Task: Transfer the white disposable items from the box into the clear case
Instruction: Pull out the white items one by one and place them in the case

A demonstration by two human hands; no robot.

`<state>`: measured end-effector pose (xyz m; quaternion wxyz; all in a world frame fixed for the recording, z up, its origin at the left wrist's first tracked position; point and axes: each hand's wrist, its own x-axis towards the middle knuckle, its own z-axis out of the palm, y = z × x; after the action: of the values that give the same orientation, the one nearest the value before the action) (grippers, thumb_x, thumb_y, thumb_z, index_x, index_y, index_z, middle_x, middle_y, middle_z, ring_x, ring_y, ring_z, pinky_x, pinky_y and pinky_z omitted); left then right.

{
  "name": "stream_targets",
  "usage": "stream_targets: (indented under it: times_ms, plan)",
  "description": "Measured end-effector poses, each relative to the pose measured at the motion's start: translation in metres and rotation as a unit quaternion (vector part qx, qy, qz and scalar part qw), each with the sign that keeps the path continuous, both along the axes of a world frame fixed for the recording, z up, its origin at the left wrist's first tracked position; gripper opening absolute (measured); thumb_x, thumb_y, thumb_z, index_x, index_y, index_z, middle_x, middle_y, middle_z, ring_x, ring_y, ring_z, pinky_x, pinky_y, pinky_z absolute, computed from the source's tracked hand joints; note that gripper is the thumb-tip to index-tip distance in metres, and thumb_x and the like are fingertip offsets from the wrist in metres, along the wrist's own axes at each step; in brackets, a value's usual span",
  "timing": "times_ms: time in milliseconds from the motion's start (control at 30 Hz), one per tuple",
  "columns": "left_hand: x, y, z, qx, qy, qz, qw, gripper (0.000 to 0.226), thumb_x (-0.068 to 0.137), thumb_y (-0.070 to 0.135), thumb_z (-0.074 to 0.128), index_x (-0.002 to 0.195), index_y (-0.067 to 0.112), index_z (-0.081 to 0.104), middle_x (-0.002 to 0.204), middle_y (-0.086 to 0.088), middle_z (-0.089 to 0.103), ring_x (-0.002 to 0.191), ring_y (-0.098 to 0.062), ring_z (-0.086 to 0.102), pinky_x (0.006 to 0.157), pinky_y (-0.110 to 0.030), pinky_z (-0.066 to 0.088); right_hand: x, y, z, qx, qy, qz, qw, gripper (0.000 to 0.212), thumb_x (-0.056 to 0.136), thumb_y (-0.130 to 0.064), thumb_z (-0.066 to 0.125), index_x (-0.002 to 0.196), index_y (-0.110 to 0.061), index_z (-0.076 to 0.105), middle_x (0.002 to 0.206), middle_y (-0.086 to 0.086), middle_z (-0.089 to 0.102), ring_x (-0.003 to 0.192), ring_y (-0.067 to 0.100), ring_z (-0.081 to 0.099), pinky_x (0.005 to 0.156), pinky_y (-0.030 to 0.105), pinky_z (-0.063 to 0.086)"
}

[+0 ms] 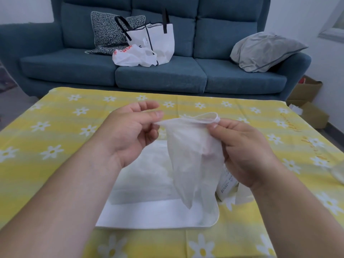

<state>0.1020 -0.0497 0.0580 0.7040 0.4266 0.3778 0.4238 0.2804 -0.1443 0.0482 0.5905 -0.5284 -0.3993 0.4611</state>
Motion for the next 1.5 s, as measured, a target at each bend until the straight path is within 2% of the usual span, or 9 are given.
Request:
stream_targets:
  times_ms: [133, 267, 433, 567, 867, 1000, 1233, 1400, 1500]
  plan:
    - [0.004, 0.003, -0.011, -0.045, -0.112, -0.001, 0.993, 0.032, 0.090, 0.027, 0.066, 0.117, 0.011, 0.063, 0.094, -0.007, 0.061, 0.071, -0.015, 0.062, 0.070, -0.027, 0.058, 0.000, 0.002, 0.000, -0.007, 0.061, -0.027, 0.998, 0.032, 0.099, -0.011, 0.052, 0.084, -0.004, 0.080, 0.088, 0.020, 0.071, 0.081, 0.031, 0.062, 0.074, 0.038, 0.051]
    - [0.005, -0.008, -0.020, -0.013, 0.018, -0.197, 0.980, 0.081, 0.065, 0.065, 0.073, 0.124, 0.011, 0.068, 0.112, -0.011, 0.071, 0.090, -0.021, 0.067, 0.080, -0.035, 0.055, -0.001, 0.003, 0.000, -0.004, 0.084, -0.032, 0.996, 0.032, 0.099, -0.013, 0.051, 0.086, -0.007, 0.080, 0.097, 0.024, 0.058, 0.093, 0.033, 0.047, 0.082, 0.046, 0.034]
    - [0.013, -0.020, -0.022, -0.061, 0.024, -0.194, 0.979, 0.059, 0.070, 0.035, 0.071, 0.115, -0.002, 0.070, 0.112, -0.018, 0.074, 0.099, -0.033, 0.071, 0.086, -0.039, 0.057, 0.000, 0.000, 0.003, -0.015, 0.078, 0.005, 0.997, 0.036, 0.100, -0.013, 0.046, 0.091, 0.000, 0.078, 0.101, 0.031, 0.070, 0.093, 0.038, 0.060, 0.087, 0.049, 0.042]
    - [0.013, -0.016, -0.018, -0.026, 0.010, -0.161, 0.987, 0.041, 0.072, 0.025, 0.069, 0.103, -0.002, 0.074, 0.091, -0.015, 0.075, 0.071, -0.022, 0.071, 0.059, -0.027, 0.059, 0.003, -0.001, 0.004, -0.024, 0.075, -0.010, 0.997, 0.037, 0.102, -0.014, 0.044, 0.090, -0.001, 0.076, 0.071, 0.015, 0.073, 0.059, 0.022, 0.066, 0.056, 0.025, 0.053]
    - [0.010, -0.020, -0.014, 0.047, 0.012, -0.192, 0.980, 0.016, 0.069, 0.007, 0.073, 0.083, 0.013, 0.079, 0.090, -0.009, 0.078, 0.076, -0.019, 0.075, 0.069, -0.029, 0.062, 0.005, 0.000, 0.002, -0.030, 0.094, 0.003, 0.995, 0.036, 0.088, -0.029, 0.060, 0.103, 0.000, 0.075, 0.099, 0.023, 0.073, 0.087, 0.035, 0.065, 0.069, 0.041, 0.053]
    - [0.009, -0.023, -0.010, 0.069, 0.046, -0.203, 0.976, 0.007, 0.067, 0.024, 0.075, 0.061, 0.022, 0.074, 0.072, 0.003, 0.074, 0.064, -0.011, 0.069, 0.055, -0.021, 0.053, 0.007, 0.000, -0.001, -0.008, 0.051, 0.018, 0.999, 0.029, 0.077, -0.028, 0.063, 0.086, -0.005, 0.078, 0.081, 0.018, 0.072, 0.072, 0.030, 0.065, 0.060, 0.032, 0.053]
    - [0.012, -0.016, -0.013, 0.089, 0.000, -0.106, 0.990, 0.017, 0.068, 0.029, 0.072, 0.073, 0.012, 0.073, 0.075, -0.004, 0.069, 0.066, -0.016, 0.061, 0.061, -0.025, 0.050, 0.009, -0.002, -0.001, -0.012, 0.078, 0.027, 0.997, 0.026, 0.086, -0.019, 0.056, 0.086, -0.003, 0.077, 0.079, 0.017, 0.073, 0.067, 0.027, 0.068, 0.056, 0.033, 0.056]
    - [0.014, -0.015, -0.016, 0.124, 0.003, -0.096, 0.988, 0.019, 0.062, 0.026, 0.076, 0.070, 0.013, 0.064, 0.072, -0.003, 0.068, 0.060, -0.014, 0.062, 0.052, -0.021, 0.050, 0.012, -0.002, -0.002, -0.002, 0.095, 0.043, 0.995, 0.040, 0.084, -0.026, 0.062, 0.110, 0.003, 0.072, 0.110, 0.021, 0.072, 0.103, 0.036, 0.068, 0.087, 0.044, 0.051]
    - [0.018, -0.015, -0.020, 0.135, -0.006, -0.092, 0.987, 0.023, 0.068, 0.021, 0.074, 0.079, 0.005, 0.063, 0.076, -0.017, 0.067, 0.069, -0.020, 0.063, 0.062, -0.025, 0.053, 0.010, -0.001, -0.004, 0.024, 0.051, 0.039, 0.998, 0.024, 0.077, -0.015, 0.068, 0.096, -0.007, 0.078, 0.094, 0.015, 0.075, 0.085, 0.024, 0.071, 0.072, 0.031, 0.057]
